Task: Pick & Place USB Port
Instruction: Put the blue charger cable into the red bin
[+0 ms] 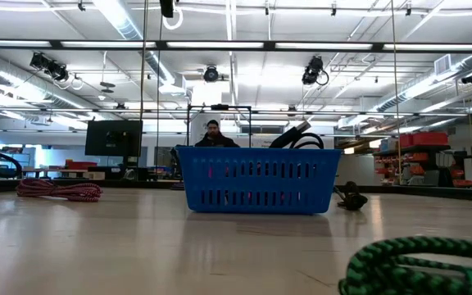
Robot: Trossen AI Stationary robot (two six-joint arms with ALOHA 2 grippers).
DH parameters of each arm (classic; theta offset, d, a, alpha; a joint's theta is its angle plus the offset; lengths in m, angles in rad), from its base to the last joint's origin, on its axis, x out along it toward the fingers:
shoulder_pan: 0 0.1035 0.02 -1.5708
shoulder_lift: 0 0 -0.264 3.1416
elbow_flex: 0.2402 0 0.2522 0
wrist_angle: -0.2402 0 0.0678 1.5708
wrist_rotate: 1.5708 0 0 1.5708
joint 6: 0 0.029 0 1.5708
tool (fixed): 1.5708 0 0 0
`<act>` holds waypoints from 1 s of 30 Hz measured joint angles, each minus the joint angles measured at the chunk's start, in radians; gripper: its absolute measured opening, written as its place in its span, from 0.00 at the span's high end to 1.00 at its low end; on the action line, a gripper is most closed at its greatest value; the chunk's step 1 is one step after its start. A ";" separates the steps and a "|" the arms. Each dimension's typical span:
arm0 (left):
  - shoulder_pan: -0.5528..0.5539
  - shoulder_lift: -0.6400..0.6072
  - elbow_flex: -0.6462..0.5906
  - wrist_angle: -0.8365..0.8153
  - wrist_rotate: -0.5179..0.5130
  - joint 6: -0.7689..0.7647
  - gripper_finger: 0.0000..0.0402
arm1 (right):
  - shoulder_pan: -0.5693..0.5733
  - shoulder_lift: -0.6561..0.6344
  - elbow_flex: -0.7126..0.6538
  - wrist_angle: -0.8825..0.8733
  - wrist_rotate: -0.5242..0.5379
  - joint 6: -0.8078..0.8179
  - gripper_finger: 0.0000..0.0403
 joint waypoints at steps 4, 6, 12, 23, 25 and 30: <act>0.000 0.000 0.000 -0.044 -0.008 -0.004 0.55 | -0.006 0.000 -0.019 -0.010 0.019 0.028 1.00; 0.000 0.000 0.000 -0.090 -0.024 -0.009 0.55 | -0.006 0.000 -0.019 -0.024 0.025 0.029 1.00; 0.000 0.000 0.000 -0.190 -0.068 -0.010 0.55 | -0.003 0.000 -0.019 -0.115 0.001 0.090 1.00; 0.004 0.000 0.000 -0.193 -0.109 0.017 0.55 | 0.038 0.012 -0.020 -0.275 0.018 0.238 1.00; 0.004 0.000 0.000 -0.193 -0.117 0.019 0.55 | 0.048 0.012 -0.029 -0.262 0.013 0.251 1.00; 0.004 0.000 0.000 -0.190 -0.126 0.019 0.55 | 0.063 0.013 -0.138 -0.213 -0.025 0.293 1.00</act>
